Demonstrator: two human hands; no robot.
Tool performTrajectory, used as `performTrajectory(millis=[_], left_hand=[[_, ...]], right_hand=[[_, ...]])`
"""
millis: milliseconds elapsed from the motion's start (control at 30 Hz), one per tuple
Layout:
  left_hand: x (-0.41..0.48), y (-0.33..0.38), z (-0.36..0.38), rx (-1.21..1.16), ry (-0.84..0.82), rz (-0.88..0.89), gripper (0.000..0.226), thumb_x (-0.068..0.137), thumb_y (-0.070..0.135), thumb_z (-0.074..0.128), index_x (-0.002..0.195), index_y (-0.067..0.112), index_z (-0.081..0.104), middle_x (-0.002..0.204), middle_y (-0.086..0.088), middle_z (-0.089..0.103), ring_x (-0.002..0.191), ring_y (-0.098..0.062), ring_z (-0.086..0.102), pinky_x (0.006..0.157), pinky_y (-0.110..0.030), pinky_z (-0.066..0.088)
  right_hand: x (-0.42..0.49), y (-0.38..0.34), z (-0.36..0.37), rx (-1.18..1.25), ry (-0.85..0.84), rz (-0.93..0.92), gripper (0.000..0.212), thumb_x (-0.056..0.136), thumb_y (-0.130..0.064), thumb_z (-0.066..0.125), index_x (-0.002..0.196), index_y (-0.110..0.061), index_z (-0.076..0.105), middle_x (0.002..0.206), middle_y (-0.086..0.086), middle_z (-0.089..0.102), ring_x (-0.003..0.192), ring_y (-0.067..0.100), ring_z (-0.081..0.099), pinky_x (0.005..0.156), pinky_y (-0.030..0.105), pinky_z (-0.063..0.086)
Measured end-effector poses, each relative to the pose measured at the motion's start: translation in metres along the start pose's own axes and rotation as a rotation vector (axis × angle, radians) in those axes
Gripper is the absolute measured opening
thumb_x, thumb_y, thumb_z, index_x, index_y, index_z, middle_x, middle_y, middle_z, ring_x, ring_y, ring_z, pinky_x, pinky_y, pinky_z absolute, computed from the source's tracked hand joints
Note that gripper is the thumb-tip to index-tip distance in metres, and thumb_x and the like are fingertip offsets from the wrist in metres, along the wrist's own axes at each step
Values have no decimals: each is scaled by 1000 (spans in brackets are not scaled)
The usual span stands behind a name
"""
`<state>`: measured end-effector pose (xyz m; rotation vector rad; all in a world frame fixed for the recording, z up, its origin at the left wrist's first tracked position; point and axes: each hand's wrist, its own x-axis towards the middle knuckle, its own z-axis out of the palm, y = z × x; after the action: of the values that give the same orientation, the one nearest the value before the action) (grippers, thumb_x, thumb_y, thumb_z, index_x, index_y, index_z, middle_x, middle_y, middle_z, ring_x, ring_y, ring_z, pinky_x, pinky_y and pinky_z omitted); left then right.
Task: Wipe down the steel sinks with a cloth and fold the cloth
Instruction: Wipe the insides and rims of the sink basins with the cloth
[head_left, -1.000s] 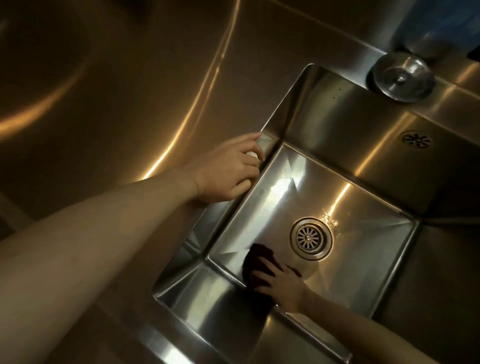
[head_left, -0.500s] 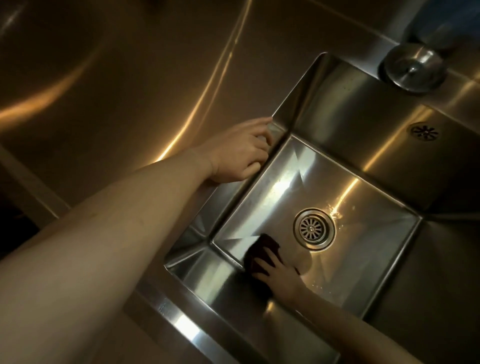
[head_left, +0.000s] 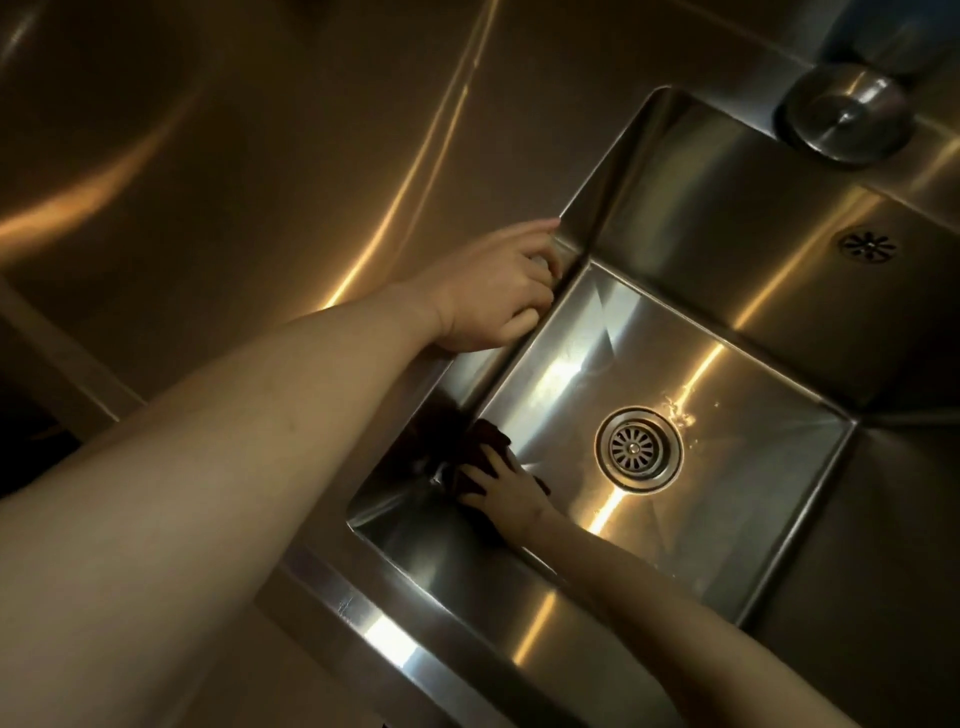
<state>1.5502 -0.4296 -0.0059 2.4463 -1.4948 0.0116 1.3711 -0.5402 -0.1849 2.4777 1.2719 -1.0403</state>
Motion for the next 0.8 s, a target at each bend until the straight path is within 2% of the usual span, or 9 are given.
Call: performTrajectory(millis=[67,200,333,400,467,500,567,700,800], left_hand=[[-1,1,1,14,27,16,36,83,16,36,70,9,69,73,-4,66,98,-24,57,115,-39,19],[-1,-1,-1,-13,44,21,35,81,15,37,68,8,69,69,-5,65,93,-26,59,112,-43,26],[-1,-1,0,-4,44,58,35,78,17,38,68,8,70,68,-5,63,96,-22,54,110,-47,31],[0,2,-4,-18,44,53,37,79,19,36,70,7,71,70,-6,64,95,-25,58,111,-45,28],[0,1,-4,18,70,62,39,79,21,36,70,7,71,70,-7,65,94,-27,61,112,-40,24],[0,1,-2,44,76,74,39,79,21,36,70,8,71,70,-7,65,93,-27,61,111,-39,23],[0,0,1,114,47,95,37,78,23,37,70,10,71,70,-8,65,92,-27,61,110,-39,22],[6,12,8,329,-45,304,8,62,13,62,67,9,67,65,-12,61,80,-32,61,103,-47,34],[9,53,43,233,-205,536,37,43,16,82,79,14,70,77,-9,67,77,-30,64,86,-43,50]], right_hand=[[-31,5,42,73,45,43,47,47,-38,89,91,-42,71,118,-4,64,114,38,57,86,51,53],[-97,9,99,57,50,56,48,52,-37,88,96,-43,69,120,-4,64,116,36,57,88,51,51],[-100,14,84,62,-84,123,55,40,-39,86,92,-45,70,116,-4,66,109,39,61,81,55,53],[-105,7,55,129,-138,88,50,58,-31,83,105,-40,69,132,0,56,125,45,45,94,61,43],[-115,-5,32,268,-42,121,45,86,-18,59,128,-32,56,150,-1,34,142,38,18,114,53,16],[-125,-14,18,381,27,175,45,91,-15,50,133,-30,52,152,-2,32,143,32,17,116,45,12],[-157,-32,-10,675,167,288,41,96,-16,45,135,-28,51,145,-1,44,136,22,34,112,33,24],[-265,-74,-62,1103,347,490,29,96,-51,35,115,-45,56,110,-28,56,103,-8,52,91,17,40],[-322,-103,-56,971,375,621,81,74,-81,-6,124,-48,49,121,-27,52,112,-10,44,97,14,35]])
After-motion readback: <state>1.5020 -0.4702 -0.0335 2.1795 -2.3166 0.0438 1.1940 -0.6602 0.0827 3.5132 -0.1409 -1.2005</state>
